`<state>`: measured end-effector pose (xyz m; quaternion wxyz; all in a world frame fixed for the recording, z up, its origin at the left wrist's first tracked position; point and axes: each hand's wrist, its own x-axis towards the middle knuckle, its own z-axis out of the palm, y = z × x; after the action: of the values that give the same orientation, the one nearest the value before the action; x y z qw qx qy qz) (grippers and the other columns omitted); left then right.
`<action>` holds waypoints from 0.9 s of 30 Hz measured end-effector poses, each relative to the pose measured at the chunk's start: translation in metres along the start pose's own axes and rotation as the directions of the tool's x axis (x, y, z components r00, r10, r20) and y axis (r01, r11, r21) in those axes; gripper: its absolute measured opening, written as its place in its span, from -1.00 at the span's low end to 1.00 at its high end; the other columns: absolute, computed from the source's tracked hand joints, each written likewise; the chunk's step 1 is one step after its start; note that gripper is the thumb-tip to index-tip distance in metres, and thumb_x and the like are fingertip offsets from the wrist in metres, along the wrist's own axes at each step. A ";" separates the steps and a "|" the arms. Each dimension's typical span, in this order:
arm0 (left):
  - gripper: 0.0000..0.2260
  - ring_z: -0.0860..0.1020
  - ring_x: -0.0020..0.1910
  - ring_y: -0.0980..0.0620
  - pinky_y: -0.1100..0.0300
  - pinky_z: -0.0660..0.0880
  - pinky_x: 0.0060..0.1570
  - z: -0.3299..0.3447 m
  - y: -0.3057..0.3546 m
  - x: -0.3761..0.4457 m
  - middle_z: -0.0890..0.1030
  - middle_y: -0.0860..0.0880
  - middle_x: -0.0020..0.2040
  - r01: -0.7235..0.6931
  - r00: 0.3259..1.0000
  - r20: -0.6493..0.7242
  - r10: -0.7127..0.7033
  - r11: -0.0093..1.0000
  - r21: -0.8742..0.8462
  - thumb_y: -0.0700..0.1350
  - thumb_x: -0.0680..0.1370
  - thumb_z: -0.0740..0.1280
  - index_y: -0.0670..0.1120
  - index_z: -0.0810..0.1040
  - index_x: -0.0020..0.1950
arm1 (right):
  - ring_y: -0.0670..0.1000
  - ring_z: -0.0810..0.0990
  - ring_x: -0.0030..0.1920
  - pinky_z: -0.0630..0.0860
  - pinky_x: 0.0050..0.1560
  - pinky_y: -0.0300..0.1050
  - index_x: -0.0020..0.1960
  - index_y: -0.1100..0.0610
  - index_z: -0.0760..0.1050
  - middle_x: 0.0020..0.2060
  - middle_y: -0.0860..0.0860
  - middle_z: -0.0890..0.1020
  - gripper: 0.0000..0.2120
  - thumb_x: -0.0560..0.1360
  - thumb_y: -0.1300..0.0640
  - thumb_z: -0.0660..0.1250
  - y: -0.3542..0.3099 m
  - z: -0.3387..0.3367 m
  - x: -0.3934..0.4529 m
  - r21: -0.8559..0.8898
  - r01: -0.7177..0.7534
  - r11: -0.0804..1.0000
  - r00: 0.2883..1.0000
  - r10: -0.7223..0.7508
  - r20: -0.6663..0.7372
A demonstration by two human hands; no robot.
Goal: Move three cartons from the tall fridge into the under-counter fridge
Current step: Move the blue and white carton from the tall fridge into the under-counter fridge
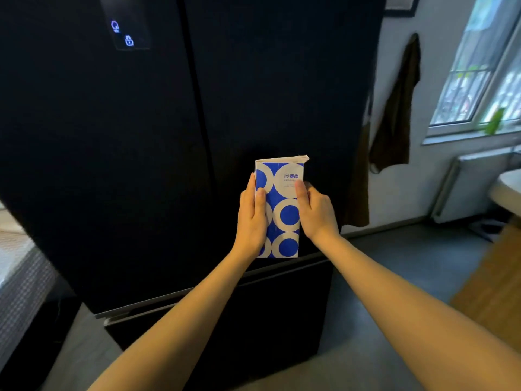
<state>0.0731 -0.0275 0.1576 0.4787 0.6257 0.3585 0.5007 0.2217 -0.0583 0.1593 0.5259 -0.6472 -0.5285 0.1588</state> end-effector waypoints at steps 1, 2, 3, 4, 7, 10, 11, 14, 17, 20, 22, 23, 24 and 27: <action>-0.52 0.59 0.32 -0.02 -0.13 0.60 0.27 0.016 -0.001 0.000 0.46 -0.02 0.44 0.001 1.000 0.016 -0.001 1.000 -0.006 0.14 0.72 0.12 0.04 0.19 0.61 | -0.20 0.71 -0.12 0.70 -0.16 -0.11 0.21 -0.04 0.43 -0.04 -0.17 0.69 -0.41 0.50 -0.46 0.02 0.008 -0.010 0.000 0.028 -0.020 0.999 1.000 0.020 -0.015; -0.52 0.59 0.32 -0.03 -0.13 0.60 0.27 0.037 -0.001 -0.001 0.46 -0.02 0.44 -0.001 0.999 0.036 0.002 1.000 -0.011 0.14 0.72 0.12 0.04 0.19 0.61 | -0.19 0.71 -0.11 0.70 -0.14 -0.09 0.23 -0.04 0.43 -0.05 -0.19 0.68 -0.40 0.49 -0.46 0.01 0.020 -0.026 0.001 0.049 -0.041 0.998 0.998 0.043 -0.037; -0.52 0.58 0.33 -0.02 -0.13 0.60 0.28 0.056 -0.002 -0.002 0.46 -0.02 0.44 -0.001 0.999 0.048 0.002 1.000 -0.013 0.13 0.72 0.12 0.05 0.19 0.62 | -0.17 0.71 -0.11 0.71 -0.13 -0.08 0.23 -0.05 0.43 -0.04 -0.19 0.68 -0.40 0.50 -0.46 0.01 0.030 -0.039 0.002 0.064 -0.060 0.996 0.996 0.064 -0.060; -0.52 0.58 0.33 -0.03 -0.12 0.60 0.28 0.073 -0.003 -0.003 0.45 -0.01 0.45 0.002 0.998 0.059 -0.002 1.000 -0.012 0.13 0.72 0.12 0.05 0.18 0.62 | -0.15 0.72 -0.11 0.71 -0.13 -0.08 0.23 -0.05 0.44 -0.04 -0.19 0.68 -0.40 0.50 -0.46 0.00 0.039 -0.051 0.002 0.072 -0.078 0.994 0.993 0.084 -0.082; -0.52 0.58 0.34 -0.06 -0.13 0.59 0.28 0.137 -0.007 -0.005 0.46 -0.03 0.46 0.032 0.994 0.101 -0.028 0.999 -0.030 0.14 0.72 0.11 0.03 0.20 0.62 | -0.19 0.71 -0.13 0.69 -0.17 -0.13 0.17 -0.10 0.45 -0.06 -0.20 0.69 -0.46 0.52 -0.46 -0.01 0.073 -0.099 0.006 0.076 -0.110 0.991 0.982 0.121 -0.147; -0.52 0.57 0.35 -0.07 -0.15 0.59 0.29 0.203 -0.014 -0.004 0.46 -0.03 0.48 0.068 0.985 0.159 -0.060 0.997 -0.042 0.15 0.71 0.11 0.04 0.21 0.61 | -0.21 0.70 -0.15 0.69 -0.21 -0.16 0.15 -0.10 0.45 -0.08 -0.20 0.69 -0.49 0.55 -0.43 -0.03 0.109 -0.152 0.008 0.050 -0.135 0.990 0.972 0.142 -0.188; -0.52 0.57 0.35 -0.06 -0.15 0.59 0.29 0.219 -0.017 -0.003 0.46 -0.02 0.48 0.064 0.984 0.171 -0.055 0.997 -0.042 0.16 0.71 0.11 0.05 0.21 0.61 | -0.20 0.71 -0.15 0.69 -0.22 -0.17 0.16 -0.08 0.45 -0.07 -0.17 0.69 -0.47 0.56 -0.43 -0.03 0.117 -0.165 0.010 0.040 -0.137 0.990 0.970 0.142 -0.197; -0.54 0.59 0.33 -0.03 -0.13 0.60 0.28 0.266 -0.023 0.002 0.49 0.01 0.45 0.045 0.977 0.213 -0.034 0.998 -0.047 0.18 0.71 0.10 0.09 0.24 0.59 | -0.13 0.72 -0.15 0.70 -0.23 -0.14 0.18 -0.03 0.48 -0.04 -0.12 0.71 -0.39 0.55 -0.45 -0.07 0.143 -0.205 0.015 0.019 -0.150 0.989 0.963 0.150 -0.222; -0.46 0.60 0.32 -0.01 -0.12 0.61 0.26 0.314 -0.029 0.006 0.50 0.01 0.45 0.060 0.961 0.274 -0.044 0.997 -0.051 0.28 0.65 0.12 0.10 0.25 0.59 | -0.10 0.73 -0.15 0.70 -0.25 -0.13 0.18 -0.01 0.48 -0.04 -0.08 0.71 -0.35 0.53 -0.48 -0.07 0.173 -0.246 0.022 0.011 -0.175 0.984 0.954 0.173 -0.244; -0.43 0.59 0.33 0.02 -0.09 0.59 0.29 0.354 -0.038 0.013 0.49 0.01 0.45 0.057 0.949 0.312 -0.044 0.998 -0.035 0.29 0.64 0.12 0.10 0.22 0.61 | -0.13 0.72 -0.19 0.62 -0.34 -0.27 0.15 -0.01 0.48 -0.07 -0.10 0.71 -0.43 0.58 -0.42 -0.04 0.203 -0.277 0.031 -0.005 -0.209 0.978 0.944 0.201 -0.261; -0.45 0.57 0.37 0.01 -0.09 0.57 0.33 0.378 -0.047 0.019 0.46 0.01 0.48 0.086 0.938 0.341 -0.070 0.996 -0.032 0.25 0.67 0.11 0.11 0.19 0.63 | -0.16 0.71 -0.22 0.58 -0.38 -0.32 0.11 -0.04 0.47 -0.11 -0.13 0.69 -0.47 0.58 -0.42 -0.04 0.222 -0.293 0.039 -0.023 -0.232 0.972 0.939 0.218 -0.267; -0.44 0.56 0.38 0.01 -0.09 0.56 0.34 0.387 -0.051 0.022 0.44 0.01 0.49 0.105 0.931 0.354 -0.087 0.994 -0.030 0.25 0.66 0.11 0.11 0.18 0.63 | -0.16 0.71 -0.23 0.59 -0.37 -0.31 0.10 -0.04 0.46 -0.13 -0.14 0.68 -0.46 0.57 -0.43 -0.05 0.231 -0.298 0.043 -0.034 -0.241 0.970 0.937 0.223 -0.270; -0.43 0.55 0.38 0.01 -0.09 0.56 0.35 0.397 -0.057 0.027 0.43 0.01 0.50 0.122 0.926 0.363 -0.104 0.992 -0.029 0.26 0.65 0.12 0.11 0.17 0.64 | -0.15 0.71 -0.23 0.60 -0.36 -0.30 0.09 -0.05 0.45 -0.13 -0.15 0.68 -0.45 0.55 -0.45 -0.05 0.241 -0.305 0.049 -0.044 -0.253 0.966 0.934 0.232 -0.270; -0.39 0.59 0.34 0.02 -0.05 0.58 0.32 0.422 -0.076 0.046 0.47 0.00 0.47 0.143 0.908 0.403 -0.114 0.989 -0.042 0.26 0.62 0.14 0.08 0.18 0.63 | -0.14 0.71 -0.23 0.63 -0.34 -0.26 0.08 -0.05 0.44 -0.15 -0.17 0.66 -0.41 0.51 -0.49 -0.07 0.272 -0.319 0.065 -0.065 -0.278 0.958 0.930 0.252 -0.268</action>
<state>0.4963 -0.0649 0.0811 0.5954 0.6725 0.2758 0.3423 0.6304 -0.1361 0.0776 0.5300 -0.7536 -0.3711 0.1162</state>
